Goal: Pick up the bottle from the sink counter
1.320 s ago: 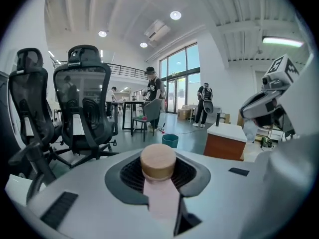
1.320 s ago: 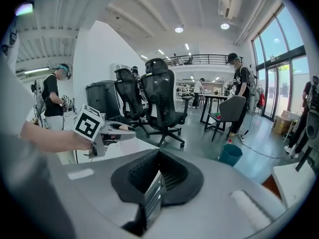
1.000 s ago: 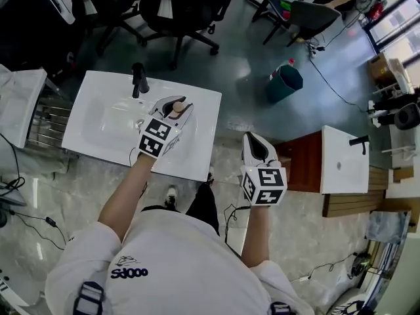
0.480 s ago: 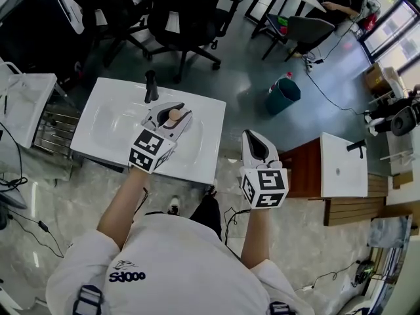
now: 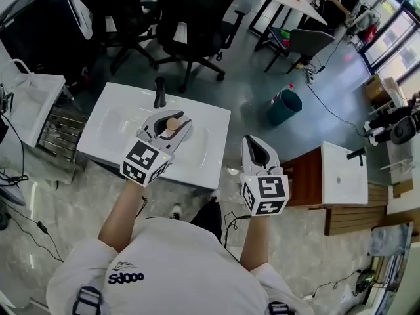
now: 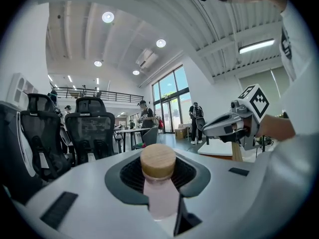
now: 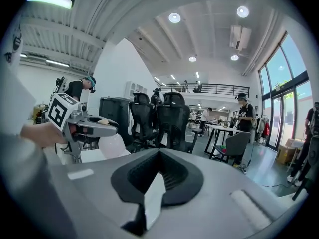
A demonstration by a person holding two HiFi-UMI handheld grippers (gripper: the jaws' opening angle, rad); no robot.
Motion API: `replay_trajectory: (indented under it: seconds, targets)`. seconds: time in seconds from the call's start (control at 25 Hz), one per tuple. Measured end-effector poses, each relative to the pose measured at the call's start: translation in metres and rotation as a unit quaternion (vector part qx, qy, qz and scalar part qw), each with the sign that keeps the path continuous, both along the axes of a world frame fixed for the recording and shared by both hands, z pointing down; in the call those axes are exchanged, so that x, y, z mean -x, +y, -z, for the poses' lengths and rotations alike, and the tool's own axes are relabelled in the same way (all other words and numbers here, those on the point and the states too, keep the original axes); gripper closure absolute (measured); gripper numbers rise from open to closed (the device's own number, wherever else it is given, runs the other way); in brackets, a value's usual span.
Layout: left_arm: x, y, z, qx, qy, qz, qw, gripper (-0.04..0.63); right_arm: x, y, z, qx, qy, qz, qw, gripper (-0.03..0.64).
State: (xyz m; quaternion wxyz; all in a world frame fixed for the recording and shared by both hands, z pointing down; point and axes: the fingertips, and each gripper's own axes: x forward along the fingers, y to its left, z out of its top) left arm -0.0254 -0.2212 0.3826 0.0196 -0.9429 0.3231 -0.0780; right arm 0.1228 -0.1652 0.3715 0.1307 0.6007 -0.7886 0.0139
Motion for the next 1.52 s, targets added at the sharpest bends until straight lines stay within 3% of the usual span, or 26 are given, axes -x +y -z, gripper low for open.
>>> replay_trajectory:
  seconds: [0.36,1.52]
  targets:
    - [0.007,0.02,0.016,-0.013,0.009,-0.008,0.9998,0.488,0.007,0.009,0.002,0.003,0.003,0.002,1.0,0.606]
    - [0.0,0.025,0.006,0.009,0.0,-0.01,0.9999,0.488,0.001,0.015,-0.007,0.011,0.003,0.002,1.0,0.606]
